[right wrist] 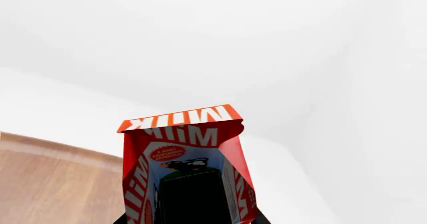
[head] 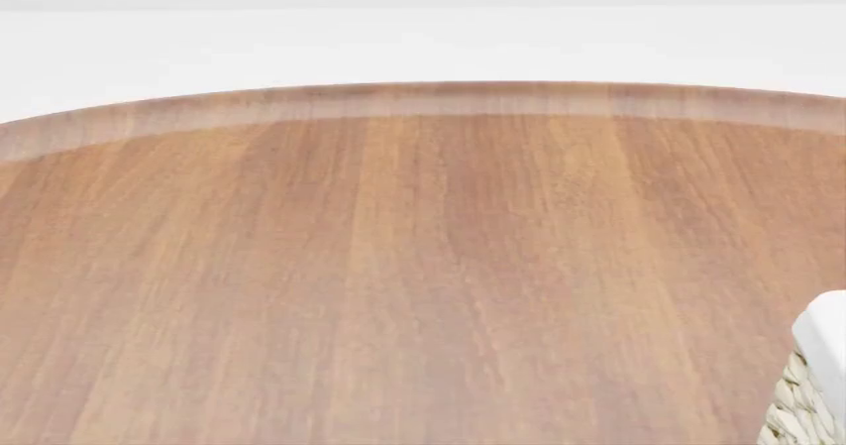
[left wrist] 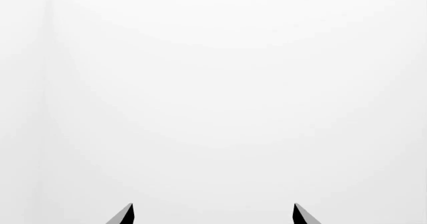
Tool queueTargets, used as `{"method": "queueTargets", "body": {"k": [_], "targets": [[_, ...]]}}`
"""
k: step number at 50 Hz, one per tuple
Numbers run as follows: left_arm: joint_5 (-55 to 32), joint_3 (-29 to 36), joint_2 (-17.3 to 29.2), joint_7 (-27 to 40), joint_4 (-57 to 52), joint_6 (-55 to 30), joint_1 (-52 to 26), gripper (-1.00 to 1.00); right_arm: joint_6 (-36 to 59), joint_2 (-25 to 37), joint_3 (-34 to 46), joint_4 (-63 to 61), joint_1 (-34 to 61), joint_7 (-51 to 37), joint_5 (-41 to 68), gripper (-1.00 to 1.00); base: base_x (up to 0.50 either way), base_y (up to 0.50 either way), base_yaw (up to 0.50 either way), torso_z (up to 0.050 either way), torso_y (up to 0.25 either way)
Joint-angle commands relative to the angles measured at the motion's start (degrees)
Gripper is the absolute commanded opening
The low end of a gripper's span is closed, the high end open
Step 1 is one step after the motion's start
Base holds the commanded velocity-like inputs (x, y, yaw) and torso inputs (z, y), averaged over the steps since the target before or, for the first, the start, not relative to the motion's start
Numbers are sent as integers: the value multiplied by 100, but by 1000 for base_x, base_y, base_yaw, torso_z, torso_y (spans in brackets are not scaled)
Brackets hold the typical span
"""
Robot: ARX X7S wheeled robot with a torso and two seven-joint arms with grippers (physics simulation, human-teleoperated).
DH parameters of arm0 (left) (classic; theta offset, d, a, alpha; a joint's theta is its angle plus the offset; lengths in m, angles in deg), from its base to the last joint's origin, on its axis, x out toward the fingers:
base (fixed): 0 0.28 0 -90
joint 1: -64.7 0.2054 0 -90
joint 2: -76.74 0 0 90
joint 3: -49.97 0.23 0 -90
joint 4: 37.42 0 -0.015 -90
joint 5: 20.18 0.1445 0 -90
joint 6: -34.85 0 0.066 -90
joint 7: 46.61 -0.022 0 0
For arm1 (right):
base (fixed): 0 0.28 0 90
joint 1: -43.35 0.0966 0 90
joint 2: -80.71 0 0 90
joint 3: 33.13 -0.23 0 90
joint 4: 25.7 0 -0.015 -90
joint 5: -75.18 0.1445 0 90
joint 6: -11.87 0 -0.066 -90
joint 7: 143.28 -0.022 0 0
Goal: Pick the milk and place it in the basket.
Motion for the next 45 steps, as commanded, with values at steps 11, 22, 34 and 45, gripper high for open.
{"method": "queueTargets", "body": {"k": [11,22,34,45], "targets": [[37,-120,-86,-143,71,66,-6,100,-1829,-434,-1215,2534,1555,1596,-3800,-100,0,0,0,0,1],[1,-140,-52,-119,39,55,-10,100,-1715,-305,-538,2753,1499,1821,-3672,-100,0,0,0,1,1],[-3,-131,-34,-92,28,57,0,100,-1639,-287,682,2750,1541,2288,-2472,-100,0,0,0,0,2],[-3,-125,-27,-77,33,80,19,100,-1681,-312,485,2735,1550,2980,-2364,-100,0,0,0,1,1]]}}
